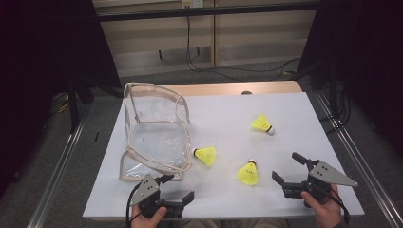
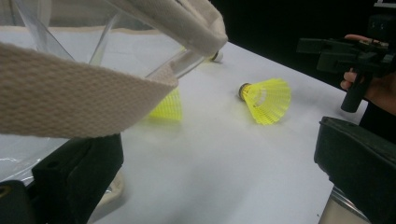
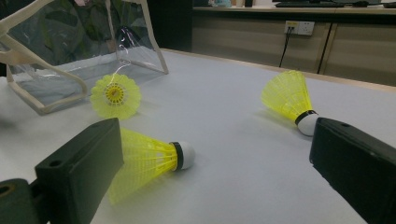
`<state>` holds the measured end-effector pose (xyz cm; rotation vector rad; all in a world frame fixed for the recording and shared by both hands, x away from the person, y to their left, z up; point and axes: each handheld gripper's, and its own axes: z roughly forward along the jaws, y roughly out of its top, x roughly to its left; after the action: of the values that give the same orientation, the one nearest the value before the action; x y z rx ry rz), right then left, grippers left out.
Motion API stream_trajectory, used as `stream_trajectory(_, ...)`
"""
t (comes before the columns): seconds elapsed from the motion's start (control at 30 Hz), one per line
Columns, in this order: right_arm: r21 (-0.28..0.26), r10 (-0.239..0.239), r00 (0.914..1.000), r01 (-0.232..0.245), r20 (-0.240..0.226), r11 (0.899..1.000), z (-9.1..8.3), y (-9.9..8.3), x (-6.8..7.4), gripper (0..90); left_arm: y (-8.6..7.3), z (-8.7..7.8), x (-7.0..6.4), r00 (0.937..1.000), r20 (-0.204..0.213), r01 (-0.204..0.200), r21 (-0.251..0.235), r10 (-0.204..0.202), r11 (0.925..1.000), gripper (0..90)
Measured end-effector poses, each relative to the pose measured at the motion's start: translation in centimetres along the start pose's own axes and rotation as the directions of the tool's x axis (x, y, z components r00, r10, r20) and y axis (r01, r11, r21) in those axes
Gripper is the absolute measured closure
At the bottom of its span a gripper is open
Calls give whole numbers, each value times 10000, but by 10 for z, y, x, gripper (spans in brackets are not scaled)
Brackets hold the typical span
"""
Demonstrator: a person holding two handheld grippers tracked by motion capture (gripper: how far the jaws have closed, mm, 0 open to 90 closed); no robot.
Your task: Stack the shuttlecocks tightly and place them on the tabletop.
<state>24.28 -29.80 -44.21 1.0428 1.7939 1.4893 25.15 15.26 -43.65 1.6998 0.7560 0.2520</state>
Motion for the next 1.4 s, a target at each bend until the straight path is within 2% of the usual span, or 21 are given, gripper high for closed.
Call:
stream_trajectory(0.33, 4, -25, 10000, 25, 25, 10000, -1, 0, 0, 23, -2, 5, -5, 9996, 285, -20, 206, 15, 9998, 19)
stream_trajectory(0.43, 2, -27, 10000, 27, 20, 10000, -1, 0, 0, 23, -1, 8, -9, 9989, 448, -154, 238, 143, 9996, 29)
stream_trajectory(0.83, -26, -14, 10000, 14, 35, 10000, -1, 0, 0, 23, 6, 24, -19, 9992, 371, -171, 74, 168, 9998, 27)
stream_trajectory(1.4, -54, -18, 10000, 19, 48, 10000, -3, 1, -1, 24, 14, 52, -35, 9997, 51, -258, 300, 257, 9992, 26)
